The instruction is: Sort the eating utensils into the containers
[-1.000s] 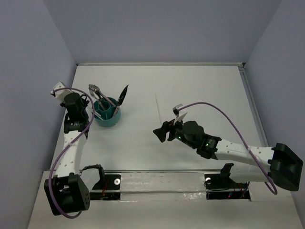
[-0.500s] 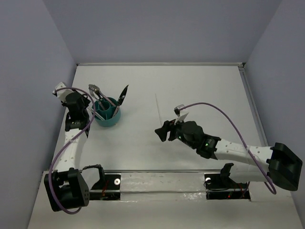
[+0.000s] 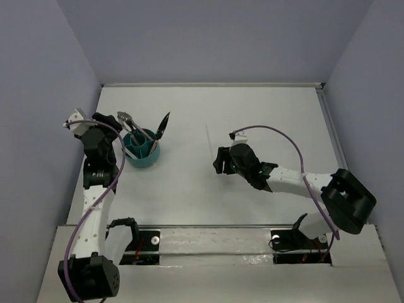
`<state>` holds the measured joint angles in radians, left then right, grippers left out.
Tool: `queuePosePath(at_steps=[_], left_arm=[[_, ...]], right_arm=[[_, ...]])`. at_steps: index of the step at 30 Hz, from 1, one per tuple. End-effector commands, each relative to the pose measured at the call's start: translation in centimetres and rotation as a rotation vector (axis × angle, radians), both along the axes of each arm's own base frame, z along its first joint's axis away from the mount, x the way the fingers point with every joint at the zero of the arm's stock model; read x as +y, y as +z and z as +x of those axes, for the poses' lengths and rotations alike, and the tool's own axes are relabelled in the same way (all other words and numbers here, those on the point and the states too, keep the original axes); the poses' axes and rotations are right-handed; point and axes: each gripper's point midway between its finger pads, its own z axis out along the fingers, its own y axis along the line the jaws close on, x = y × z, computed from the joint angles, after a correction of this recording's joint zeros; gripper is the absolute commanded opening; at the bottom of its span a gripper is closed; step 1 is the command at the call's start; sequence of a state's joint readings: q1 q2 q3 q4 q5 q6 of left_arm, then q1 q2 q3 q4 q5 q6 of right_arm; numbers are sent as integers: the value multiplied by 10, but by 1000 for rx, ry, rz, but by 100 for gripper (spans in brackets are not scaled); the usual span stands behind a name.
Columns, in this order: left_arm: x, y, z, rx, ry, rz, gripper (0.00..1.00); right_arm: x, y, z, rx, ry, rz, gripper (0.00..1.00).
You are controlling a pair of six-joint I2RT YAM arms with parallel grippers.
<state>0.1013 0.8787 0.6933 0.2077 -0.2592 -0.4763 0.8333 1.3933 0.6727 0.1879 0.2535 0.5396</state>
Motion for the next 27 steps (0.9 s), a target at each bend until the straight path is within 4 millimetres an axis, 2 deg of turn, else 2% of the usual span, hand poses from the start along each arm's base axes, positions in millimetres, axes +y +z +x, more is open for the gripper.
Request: queuePosePath(at_steps=[1, 6, 8, 11, 15, 17, 18, 20, 23, 24, 25, 27], left_arm=[[-27, 38, -6, -144, -116, -3, 55], [-62, 59, -13, -207, -270, -1, 62], [-71, 64, -15, -225, -314, -5, 63], [-90, 71, -18, -244, -408, -11, 65], [-113, 77, -23, -260, -515, -20, 65], [-121, 80, -26, -269, -552, -21, 65], [-126, 82, -27, -272, -579, -17, 65], [-137, 83, -29, -270, -636, -15, 65], [-149, 80, -28, -249, -699, -22, 65], [-159, 73, -27, -226, -750, -30, 65], [-163, 72, -26, -216, -772, -35, 64], [-184, 65, -25, -183, -872, -45, 64]], right_arm=[[5, -3, 21, 30, -40, -92, 64], [10, -41, 38, 126, -44, -223, 59], [15, -50, 45, 137, -41, -253, 57], [13, -65, 55, 157, -67, -342, 54], [11, -80, 59, 178, -68, -400, 45], [18, -90, 59, 201, -42, -402, 28], [20, -93, 59, 209, -36, -403, 14], [24, -100, 60, 228, -25, -412, 0], [24, -92, 61, 210, -29, -395, 0], [22, -88, 61, 200, -39, -394, 0], [21, -81, 62, 185, -45, -384, 0], [18, -55, 61, 139, -55, -341, 0]])
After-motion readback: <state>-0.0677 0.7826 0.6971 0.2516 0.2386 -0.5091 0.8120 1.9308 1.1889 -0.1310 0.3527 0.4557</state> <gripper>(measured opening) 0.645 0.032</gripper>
